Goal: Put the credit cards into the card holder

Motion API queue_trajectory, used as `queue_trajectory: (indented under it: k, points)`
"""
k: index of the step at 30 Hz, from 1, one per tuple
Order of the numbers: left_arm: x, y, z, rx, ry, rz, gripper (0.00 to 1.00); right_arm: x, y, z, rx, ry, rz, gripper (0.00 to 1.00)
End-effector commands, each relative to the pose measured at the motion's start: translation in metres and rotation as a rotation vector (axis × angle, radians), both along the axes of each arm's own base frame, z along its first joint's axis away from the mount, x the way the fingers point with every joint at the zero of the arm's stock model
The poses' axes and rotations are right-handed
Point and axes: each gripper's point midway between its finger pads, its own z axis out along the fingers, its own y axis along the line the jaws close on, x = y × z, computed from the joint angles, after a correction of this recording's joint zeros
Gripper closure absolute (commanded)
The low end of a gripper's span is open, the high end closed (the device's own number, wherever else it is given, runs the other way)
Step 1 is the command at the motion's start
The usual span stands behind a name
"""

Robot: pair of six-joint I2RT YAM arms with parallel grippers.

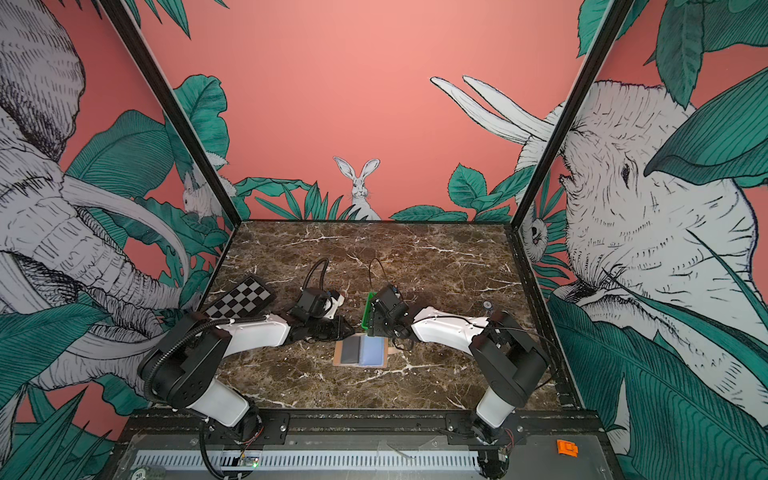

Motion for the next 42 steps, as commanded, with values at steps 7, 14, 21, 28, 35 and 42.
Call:
queue_trajectory:
  k: [7,14,21,28,35,42]
  points:
    - [-0.023,-0.001,-0.009,-0.003,0.063,-0.002,0.71,-0.022,-0.008,-0.002,0.024,0.000,-0.017,0.24]
    - [-0.035,-0.006,-0.010,-0.014,0.069,-0.003,0.71,-0.034,-0.014,-0.007,0.011,0.001,-0.017,0.24]
    - [-0.034,-0.008,0.001,-0.026,0.050,-0.004,0.71,-0.029,-0.020,0.009,0.004,-0.054,-0.024,0.24]
    - [-0.011,-0.023,0.038,-0.028,-0.026,-0.038,0.71,-0.019,-0.029,0.038,-0.031,-0.127,-0.011,0.21]
    - [0.011,-0.037,0.056,-0.046,-0.044,-0.057,0.72,0.006,-0.031,0.046,0.025,-0.112,-0.025,0.17]
    - [0.036,-0.042,0.057,-0.068,-0.056,-0.019,0.75,0.031,-0.023,0.042,0.048,-0.091,-0.027,0.15]
